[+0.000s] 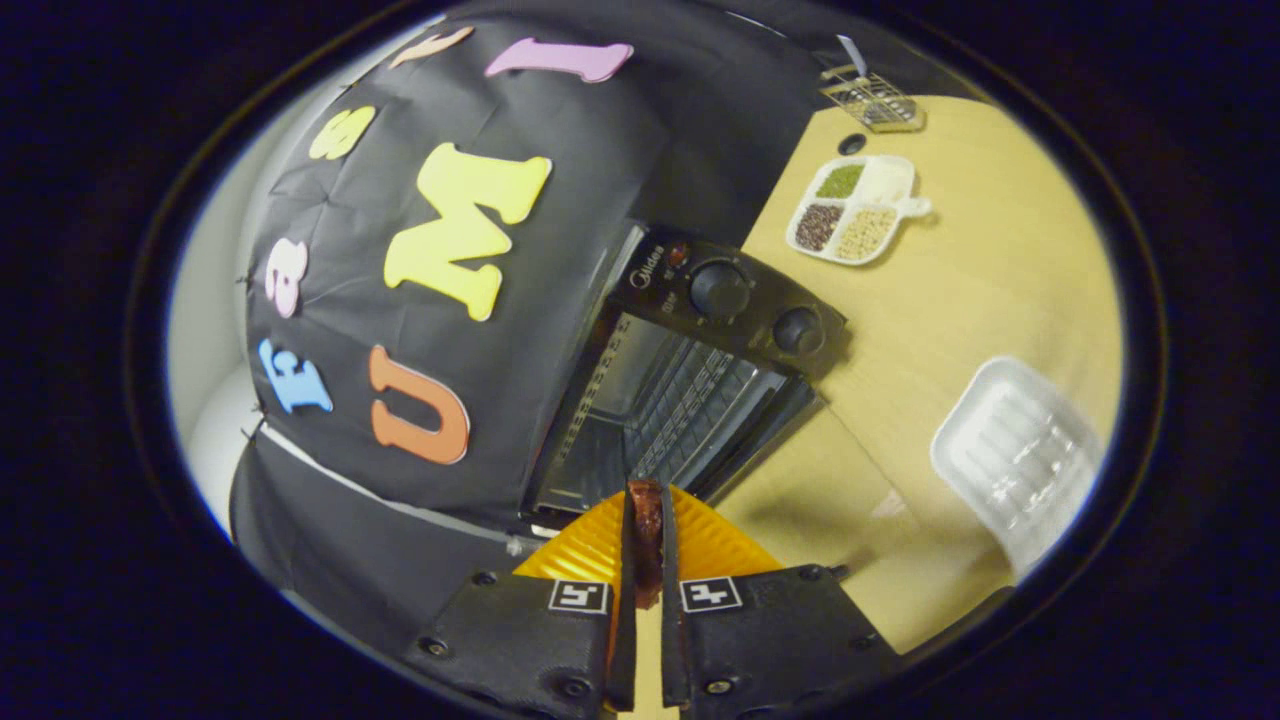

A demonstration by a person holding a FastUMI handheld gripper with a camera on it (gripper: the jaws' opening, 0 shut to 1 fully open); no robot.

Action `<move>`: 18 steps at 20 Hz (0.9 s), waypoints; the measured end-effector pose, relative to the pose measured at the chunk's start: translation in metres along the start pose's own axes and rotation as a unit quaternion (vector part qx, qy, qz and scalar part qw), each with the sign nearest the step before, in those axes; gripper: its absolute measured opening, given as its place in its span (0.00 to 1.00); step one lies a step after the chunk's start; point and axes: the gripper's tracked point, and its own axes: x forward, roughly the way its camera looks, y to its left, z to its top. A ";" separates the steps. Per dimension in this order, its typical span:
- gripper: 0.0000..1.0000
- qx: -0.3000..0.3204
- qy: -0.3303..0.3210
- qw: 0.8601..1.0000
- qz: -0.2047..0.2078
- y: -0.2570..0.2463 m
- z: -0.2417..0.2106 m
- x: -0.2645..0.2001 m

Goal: Open the toaster oven, put the food inside, and close the toaster oven door.

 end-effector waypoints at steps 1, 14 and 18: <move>0.13 0.009 -0.019 1.000 -0.008 -0.002 -0.002 0.013; 0.13 0.021 -0.116 0.991 -0.055 -0.011 -0.003 0.128; 0.16 -0.027 -0.119 0.989 -0.081 -0.017 -0.001 0.137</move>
